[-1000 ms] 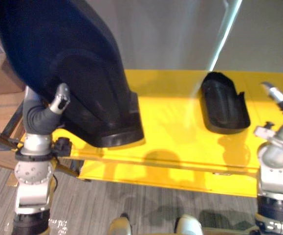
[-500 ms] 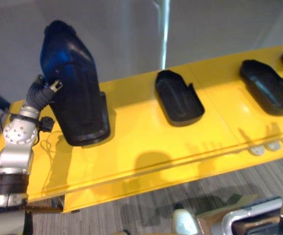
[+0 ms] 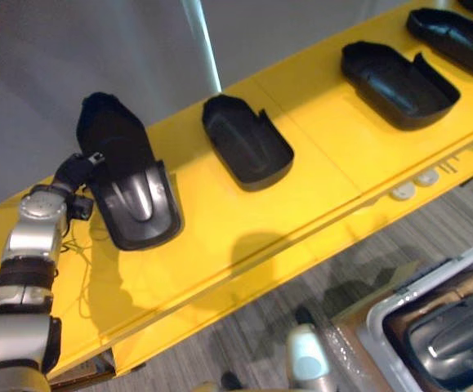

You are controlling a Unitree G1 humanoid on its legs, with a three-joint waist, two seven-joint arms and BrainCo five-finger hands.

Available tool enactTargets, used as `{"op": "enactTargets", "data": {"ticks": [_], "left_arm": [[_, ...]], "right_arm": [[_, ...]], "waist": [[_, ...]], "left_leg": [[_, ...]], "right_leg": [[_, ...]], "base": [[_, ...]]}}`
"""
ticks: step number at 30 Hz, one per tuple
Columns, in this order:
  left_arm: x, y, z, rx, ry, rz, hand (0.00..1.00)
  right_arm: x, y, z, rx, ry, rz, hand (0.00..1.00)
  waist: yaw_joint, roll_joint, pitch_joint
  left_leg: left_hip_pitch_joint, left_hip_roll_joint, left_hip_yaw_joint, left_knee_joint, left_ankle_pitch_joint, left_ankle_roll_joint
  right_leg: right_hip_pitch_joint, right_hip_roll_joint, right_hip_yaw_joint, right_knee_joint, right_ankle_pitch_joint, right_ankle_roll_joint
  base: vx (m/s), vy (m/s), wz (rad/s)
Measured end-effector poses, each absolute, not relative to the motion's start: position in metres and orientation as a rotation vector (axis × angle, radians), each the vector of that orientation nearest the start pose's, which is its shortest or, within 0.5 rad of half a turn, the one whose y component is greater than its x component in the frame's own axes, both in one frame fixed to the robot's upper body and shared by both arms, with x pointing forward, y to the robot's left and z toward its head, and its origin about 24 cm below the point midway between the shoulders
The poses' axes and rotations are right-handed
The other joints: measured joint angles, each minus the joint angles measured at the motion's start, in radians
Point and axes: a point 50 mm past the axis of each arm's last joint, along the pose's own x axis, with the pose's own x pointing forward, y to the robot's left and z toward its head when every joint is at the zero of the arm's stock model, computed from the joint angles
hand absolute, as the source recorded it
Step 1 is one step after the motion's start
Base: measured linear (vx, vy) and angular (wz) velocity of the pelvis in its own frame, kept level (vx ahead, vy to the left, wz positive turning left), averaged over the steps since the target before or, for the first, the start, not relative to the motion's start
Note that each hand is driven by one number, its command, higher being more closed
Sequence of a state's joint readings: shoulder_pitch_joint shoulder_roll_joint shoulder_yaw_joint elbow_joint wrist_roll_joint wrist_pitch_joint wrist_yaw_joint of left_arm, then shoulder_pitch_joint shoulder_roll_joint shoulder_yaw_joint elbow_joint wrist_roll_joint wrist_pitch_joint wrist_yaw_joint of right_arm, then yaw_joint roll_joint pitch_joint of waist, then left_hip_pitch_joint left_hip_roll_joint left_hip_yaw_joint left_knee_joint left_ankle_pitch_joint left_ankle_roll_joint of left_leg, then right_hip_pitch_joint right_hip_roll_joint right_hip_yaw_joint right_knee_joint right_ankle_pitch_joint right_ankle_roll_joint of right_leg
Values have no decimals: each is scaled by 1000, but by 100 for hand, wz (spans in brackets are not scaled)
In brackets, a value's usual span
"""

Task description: Walk over and take plastic housings, then place them on the shelf

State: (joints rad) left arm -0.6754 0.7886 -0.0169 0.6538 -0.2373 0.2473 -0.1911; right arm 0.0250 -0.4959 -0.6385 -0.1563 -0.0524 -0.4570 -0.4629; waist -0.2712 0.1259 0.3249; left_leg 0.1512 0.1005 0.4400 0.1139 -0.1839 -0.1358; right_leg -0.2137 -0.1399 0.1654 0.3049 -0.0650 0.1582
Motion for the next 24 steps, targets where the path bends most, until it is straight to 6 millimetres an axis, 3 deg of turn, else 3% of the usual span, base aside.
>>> {"op": "enactTargets", "data": {"ticks": [8,14,15,24], "left_arm": [[341,345,138,354,394,234,100],[334,357,126,421,507,279,100],[335,356,126,424,509,276,0],[333,358,123,460,563,258,0]], "right_arm": [[174,-337,203,-560,-852,-826,0],[176,-337,208,-552,-869,-804,0],[177,-336,208,-552,-869,-801,0],[183,-330,207,-561,-858,-740,0]], "waist": [[-33,3,26],[-47,10,57],[-47,10,57],[-71,10,57]], "left_leg": [[4,0,11,4,-12,1],[-24,0,22,36,-24,2],[-23,0,24,36,-24,2],[-10,-6,32,40,-29,9]], "right_leg": [[-3,1,13,0,0,0],[-30,-1,29,7,3,6],[-29,-1,29,7,3,6],[-8,-12,29,-7,11,14]], "base": [[12,11,-4],[-5,10,-5],[21,12,-4],[4,10,0]]}}
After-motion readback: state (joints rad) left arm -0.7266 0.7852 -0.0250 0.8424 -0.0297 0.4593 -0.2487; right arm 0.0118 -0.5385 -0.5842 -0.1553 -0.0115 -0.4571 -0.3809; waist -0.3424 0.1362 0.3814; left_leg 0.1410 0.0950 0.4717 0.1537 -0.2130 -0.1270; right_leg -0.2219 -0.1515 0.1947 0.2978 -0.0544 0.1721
